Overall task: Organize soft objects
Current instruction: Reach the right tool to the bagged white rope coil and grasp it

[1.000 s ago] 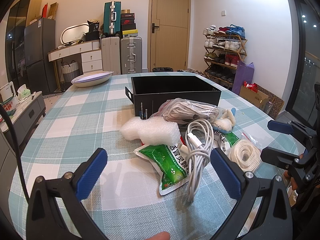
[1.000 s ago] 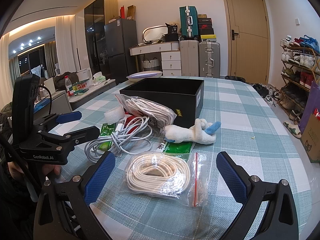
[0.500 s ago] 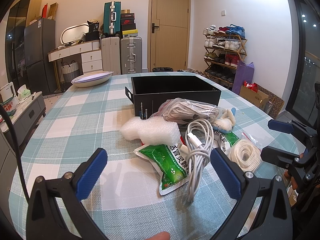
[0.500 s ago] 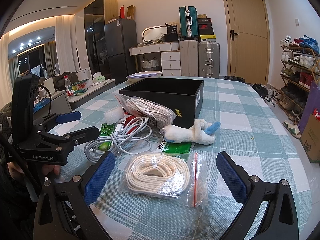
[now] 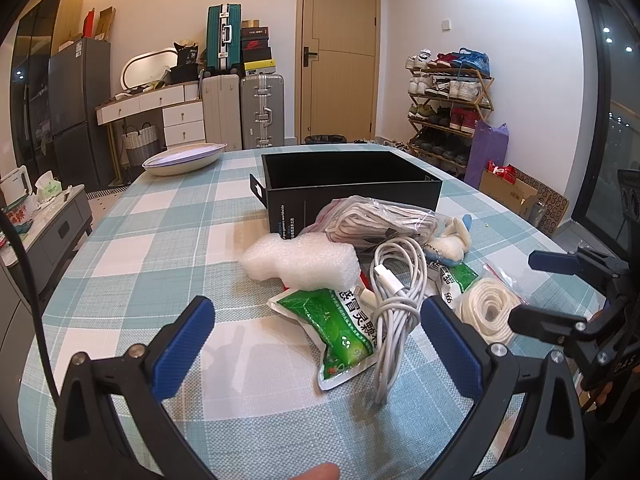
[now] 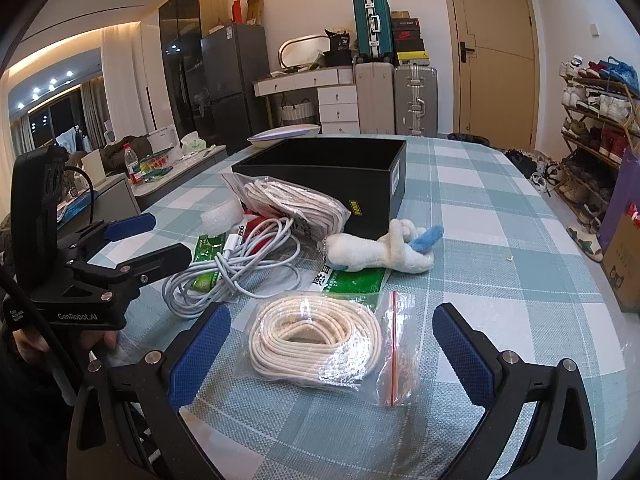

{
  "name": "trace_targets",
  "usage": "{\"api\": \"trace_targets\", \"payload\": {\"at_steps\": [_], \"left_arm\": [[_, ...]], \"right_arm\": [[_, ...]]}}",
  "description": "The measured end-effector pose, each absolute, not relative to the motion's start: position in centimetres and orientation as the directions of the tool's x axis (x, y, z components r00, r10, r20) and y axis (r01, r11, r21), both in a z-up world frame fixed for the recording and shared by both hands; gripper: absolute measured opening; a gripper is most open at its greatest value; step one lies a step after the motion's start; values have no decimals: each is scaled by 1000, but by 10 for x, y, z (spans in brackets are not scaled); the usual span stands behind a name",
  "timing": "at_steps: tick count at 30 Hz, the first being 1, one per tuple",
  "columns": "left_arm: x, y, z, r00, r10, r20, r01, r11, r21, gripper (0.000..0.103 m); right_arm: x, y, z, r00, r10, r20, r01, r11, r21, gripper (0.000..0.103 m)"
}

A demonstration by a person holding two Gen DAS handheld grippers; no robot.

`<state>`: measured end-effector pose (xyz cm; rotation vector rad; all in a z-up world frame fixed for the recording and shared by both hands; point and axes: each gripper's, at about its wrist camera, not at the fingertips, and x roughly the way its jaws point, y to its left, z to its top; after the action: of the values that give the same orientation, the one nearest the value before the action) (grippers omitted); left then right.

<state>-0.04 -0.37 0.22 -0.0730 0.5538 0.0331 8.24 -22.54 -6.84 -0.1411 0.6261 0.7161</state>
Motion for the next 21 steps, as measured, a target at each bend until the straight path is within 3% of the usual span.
{"api": "trace_targets", "payload": {"at_steps": [21], "left_arm": [[3,-3,2,838,28,-545,-57,998,-37,103]], "right_arm": [[96,-194,-93,501,499,-707,-675,737,41,103]]}}
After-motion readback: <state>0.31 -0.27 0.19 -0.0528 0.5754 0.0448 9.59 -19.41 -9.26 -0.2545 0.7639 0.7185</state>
